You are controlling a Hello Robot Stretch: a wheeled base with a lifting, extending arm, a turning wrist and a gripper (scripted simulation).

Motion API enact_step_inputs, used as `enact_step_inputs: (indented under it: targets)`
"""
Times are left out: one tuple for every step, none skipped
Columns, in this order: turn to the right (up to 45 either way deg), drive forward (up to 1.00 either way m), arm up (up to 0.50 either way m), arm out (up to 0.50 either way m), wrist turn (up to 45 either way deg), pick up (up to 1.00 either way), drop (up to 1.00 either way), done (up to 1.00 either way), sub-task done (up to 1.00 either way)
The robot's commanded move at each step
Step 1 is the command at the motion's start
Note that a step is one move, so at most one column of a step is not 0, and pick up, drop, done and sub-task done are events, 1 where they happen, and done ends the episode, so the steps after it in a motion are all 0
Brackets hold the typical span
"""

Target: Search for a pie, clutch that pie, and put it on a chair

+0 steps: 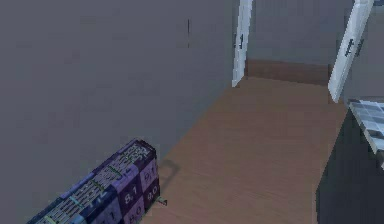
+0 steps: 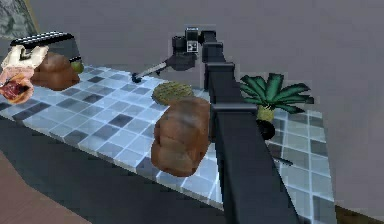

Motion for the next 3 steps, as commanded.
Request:
enact_step_inputs:
  targets:
    - [0.0,0.00,0.00,0.00,27.0,0.00,0.00,0.00,0.00]
    - [0.0,0.00,-0.14,0.00,0.0,0.00,0.00,0.00,0.00]
    - [0.0,0.00,0.00,0.00,0.0,1.00,0.00,0.00,0.00]
